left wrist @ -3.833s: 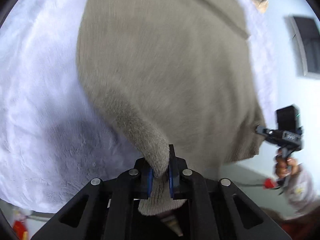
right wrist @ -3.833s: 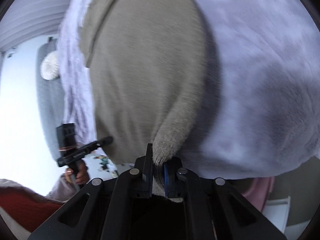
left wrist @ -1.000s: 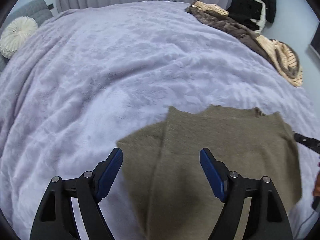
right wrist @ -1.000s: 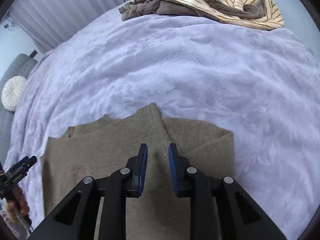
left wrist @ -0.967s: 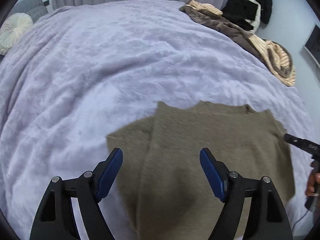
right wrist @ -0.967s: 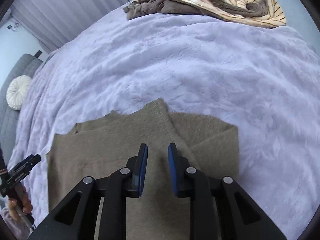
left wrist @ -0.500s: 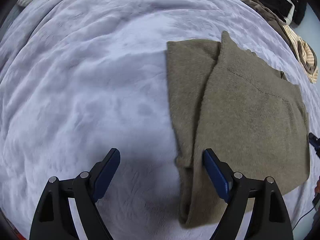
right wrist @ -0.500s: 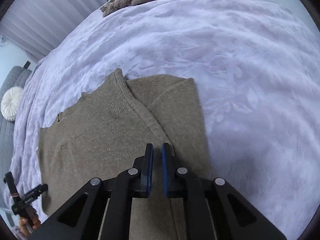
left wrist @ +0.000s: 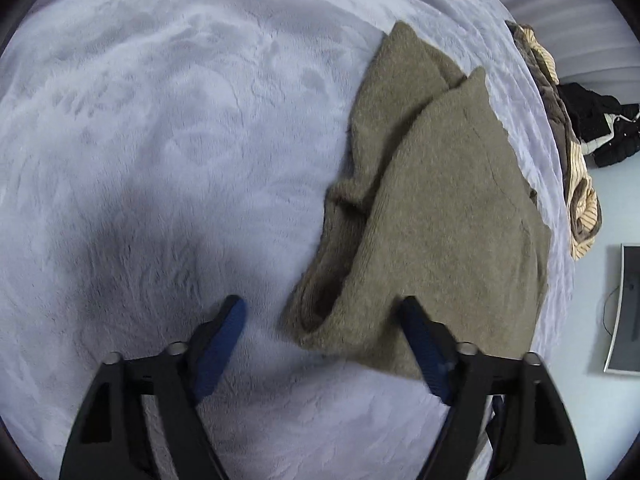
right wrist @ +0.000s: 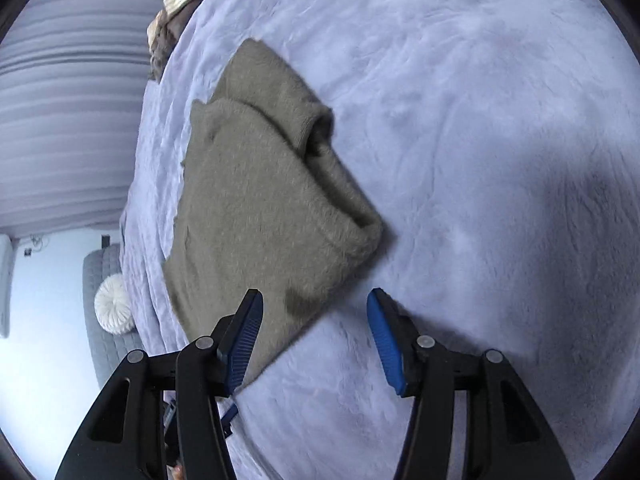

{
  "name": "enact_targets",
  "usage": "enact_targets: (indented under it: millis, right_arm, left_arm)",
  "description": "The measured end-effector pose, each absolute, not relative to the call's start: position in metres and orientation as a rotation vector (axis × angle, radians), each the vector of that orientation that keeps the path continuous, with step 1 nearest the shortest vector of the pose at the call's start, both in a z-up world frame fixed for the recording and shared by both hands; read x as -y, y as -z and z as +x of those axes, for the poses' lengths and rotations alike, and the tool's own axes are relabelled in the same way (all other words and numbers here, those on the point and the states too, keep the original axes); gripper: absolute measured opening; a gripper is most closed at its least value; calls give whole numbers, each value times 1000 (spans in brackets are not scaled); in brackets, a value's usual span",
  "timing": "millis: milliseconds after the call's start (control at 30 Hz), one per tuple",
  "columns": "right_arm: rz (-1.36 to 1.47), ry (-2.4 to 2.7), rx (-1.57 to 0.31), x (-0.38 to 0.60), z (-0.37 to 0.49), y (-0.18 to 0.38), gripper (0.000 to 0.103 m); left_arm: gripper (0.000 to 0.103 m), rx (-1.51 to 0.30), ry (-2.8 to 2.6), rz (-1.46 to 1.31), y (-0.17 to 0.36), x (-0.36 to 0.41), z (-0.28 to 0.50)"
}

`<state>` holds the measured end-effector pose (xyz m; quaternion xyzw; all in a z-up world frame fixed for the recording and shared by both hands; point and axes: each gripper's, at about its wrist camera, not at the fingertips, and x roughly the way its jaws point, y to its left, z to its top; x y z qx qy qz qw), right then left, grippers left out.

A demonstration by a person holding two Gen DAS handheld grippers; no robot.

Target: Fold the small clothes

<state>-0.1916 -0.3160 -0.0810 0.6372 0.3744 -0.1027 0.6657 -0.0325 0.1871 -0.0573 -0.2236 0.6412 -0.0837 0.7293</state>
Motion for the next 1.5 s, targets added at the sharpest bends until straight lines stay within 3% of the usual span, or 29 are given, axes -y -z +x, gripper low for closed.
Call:
enact_targets:
  millis: [33, 67, 233, 400, 500, 700, 800, 967, 1167, 1200, 1267, 1300, 1400, 1500]
  right_arm:
    - [1465, 236, -828, 320, -190, 83, 33]
    - [1484, 230, -834, 323, -185, 83, 8]
    - [1226, 165, -920, 327, -169, 39, 8]
    - [1132, 201, -1075, 330, -161, 80, 8]
    - [1114, 223, -1066, 326, -160, 79, 8]
    - [1175, 89, -1081, 279, -166, 47, 22]
    - [1166, -112, -1146, 212, -138, 42, 74]
    - [1273, -352, -1173, 93, -67, 69, 74]
    - [1381, -257, -1138, 35, -25, 98, 74]
    - [1416, -249, -1115, 38, -30, 100, 70]
    - [1511, -271, -1086, 35, -24, 102, 20]
    - [1527, -273, -1088, 35, -21, 100, 8]
    - [1416, -294, -1104, 34, -19, 82, 8]
    - [1252, -234, -1242, 19, -17, 95, 8]
  left_arm:
    - [15, -1419, 205, -484, 56, -185, -27]
    - [13, -1422, 219, -466, 52, -182, -24]
    - [11, -1318, 270, -272, 16, -170, -39]
    - [11, -1411, 143, -150, 64, -191, -47]
    - [11, -1392, 149, -178, 57, -207, -51]
    - [11, -1374, 129, -44, 40, -217, -58]
    - [12, -1358, 120, -9, 35, -218, -58]
    - [12, -1373, 125, -38, 40, -229, -58]
    - [12, -1365, 122, -56, 39, -264, -59]
    - [12, -1366, 124, -60, 39, -268, -59]
    - [12, -1361, 127, -65, 37, -279, -60]
    - [12, -1354, 126, -66, 35, -284, -61]
    - [12, -1329, 123, -70, 30, -296, -61]
    - [12, -1342, 123, -73, 37, -304, -60]
